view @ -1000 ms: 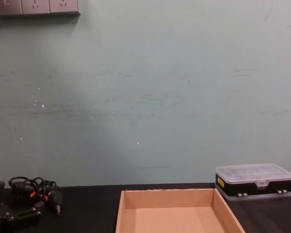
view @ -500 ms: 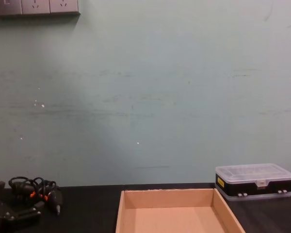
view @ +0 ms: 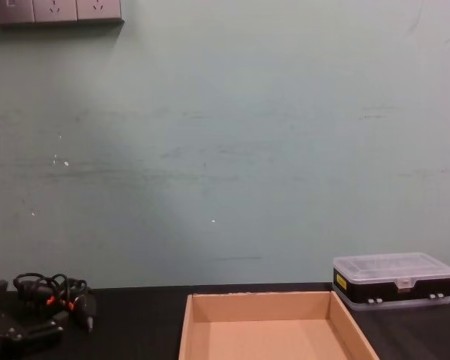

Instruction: Use one hand to pick up the angle iron from the table and place it into the box.

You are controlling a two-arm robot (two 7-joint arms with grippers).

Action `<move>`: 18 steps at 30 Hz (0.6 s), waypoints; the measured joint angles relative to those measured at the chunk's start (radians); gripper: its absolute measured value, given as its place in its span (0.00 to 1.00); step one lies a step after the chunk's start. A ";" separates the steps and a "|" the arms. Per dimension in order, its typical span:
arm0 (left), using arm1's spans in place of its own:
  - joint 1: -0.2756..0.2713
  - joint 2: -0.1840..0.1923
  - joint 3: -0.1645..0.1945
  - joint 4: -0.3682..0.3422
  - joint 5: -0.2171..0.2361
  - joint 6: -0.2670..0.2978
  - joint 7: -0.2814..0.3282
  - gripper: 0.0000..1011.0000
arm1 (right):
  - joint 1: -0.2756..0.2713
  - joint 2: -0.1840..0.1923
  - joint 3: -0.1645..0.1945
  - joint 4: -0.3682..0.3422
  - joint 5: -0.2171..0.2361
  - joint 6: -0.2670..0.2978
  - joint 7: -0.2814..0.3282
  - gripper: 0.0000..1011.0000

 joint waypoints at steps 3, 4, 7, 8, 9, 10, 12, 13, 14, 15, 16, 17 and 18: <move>0.000 0.000 0.000 0.000 0.000 0.000 0.000 0.99 | -0.004 0.000 0.004 -0.001 0.000 -0.003 -0.002 0.75; 0.000 0.000 0.000 0.000 0.000 0.000 0.000 0.99 | -0.004 0.000 0.004 -0.002 0.000 -0.004 -0.002 0.70; 0.000 0.000 0.000 0.000 0.000 0.000 0.000 0.99 | -0.008 0.000 0.006 -0.001 0.000 -0.009 -0.003 0.62; 0.000 0.000 0.000 0.000 0.000 0.000 0.000 0.99 | -0.008 -0.001 0.006 -0.001 0.000 -0.010 -0.003 0.62; 0.000 0.000 0.000 0.000 0.000 0.000 0.000 0.99 | -0.008 -0.002 0.007 -0.001 0.000 -0.011 -0.003 0.56; 0.000 0.000 0.000 0.000 0.000 0.000 0.000 0.99 | -0.008 -0.002 0.007 0.000 0.000 -0.012 -0.003 0.54; 0.000 0.000 0.000 0.000 0.000 0.000 0.000 0.99 | -0.008 -0.003 0.007 0.001 0.000 -0.013 -0.003 0.46; 0.000 0.000 0.000 0.000 0.000 0.000 0.000 0.99 | -0.008 -0.004 0.007 0.001 -0.001 -0.014 -0.003 0.44; 0.000 0.000 0.000 0.000 0.000 0.000 0.000 0.99 | -0.008 -0.004 0.007 0.002 -0.001 -0.014 -0.002 0.40; 0.000 0.000 0.000 0.000 0.000 0.000 0.000 0.99 | -0.009 -0.005 0.007 0.002 -0.002 -0.015 -0.002 0.36; 0.000 0.000 0.000 0.000 0.000 0.000 0.000 0.99 | -0.010 -0.005 0.007 0.002 -0.002 -0.016 -0.002 0.34; 0.000 0.000 0.000 0.000 0.000 0.000 0.000 0.99 | -0.010 -0.005 0.007 0.002 -0.003 -0.016 -0.002 0.32; 0.000 0.000 0.000 0.000 0.000 0.000 0.000 0.99 | -0.011 -0.005 0.007 0.002 -0.004 -0.018 -0.001 0.27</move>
